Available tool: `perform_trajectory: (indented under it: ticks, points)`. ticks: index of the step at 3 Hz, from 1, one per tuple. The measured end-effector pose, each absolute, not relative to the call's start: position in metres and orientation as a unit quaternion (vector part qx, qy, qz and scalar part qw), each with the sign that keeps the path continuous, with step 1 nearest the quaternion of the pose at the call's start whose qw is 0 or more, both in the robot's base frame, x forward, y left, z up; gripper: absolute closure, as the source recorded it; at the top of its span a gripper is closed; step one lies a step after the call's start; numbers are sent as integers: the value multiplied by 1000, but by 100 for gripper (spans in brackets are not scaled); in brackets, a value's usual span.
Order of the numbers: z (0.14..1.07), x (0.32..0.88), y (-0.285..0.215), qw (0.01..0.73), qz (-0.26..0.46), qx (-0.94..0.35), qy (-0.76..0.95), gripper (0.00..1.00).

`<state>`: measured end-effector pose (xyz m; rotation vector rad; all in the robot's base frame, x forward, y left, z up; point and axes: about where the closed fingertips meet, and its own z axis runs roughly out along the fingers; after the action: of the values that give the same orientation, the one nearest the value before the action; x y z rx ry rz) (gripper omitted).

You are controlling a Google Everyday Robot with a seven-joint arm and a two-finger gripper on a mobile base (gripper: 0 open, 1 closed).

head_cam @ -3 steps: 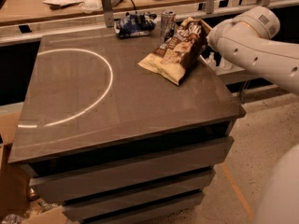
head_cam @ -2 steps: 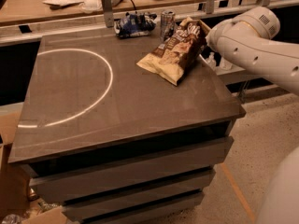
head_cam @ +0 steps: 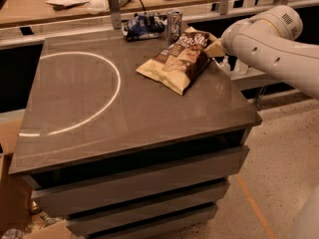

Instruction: Move brown chip bag near redbull can

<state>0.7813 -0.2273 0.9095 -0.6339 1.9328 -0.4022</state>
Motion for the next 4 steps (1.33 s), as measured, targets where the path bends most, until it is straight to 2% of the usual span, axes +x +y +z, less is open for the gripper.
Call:
perform_trajectory:
  ticks: [2, 4]
  points:
    - [923, 719, -235, 502, -139, -277, 807, 0]
    - [952, 653, -285, 470, -161, -253, 830, 0]
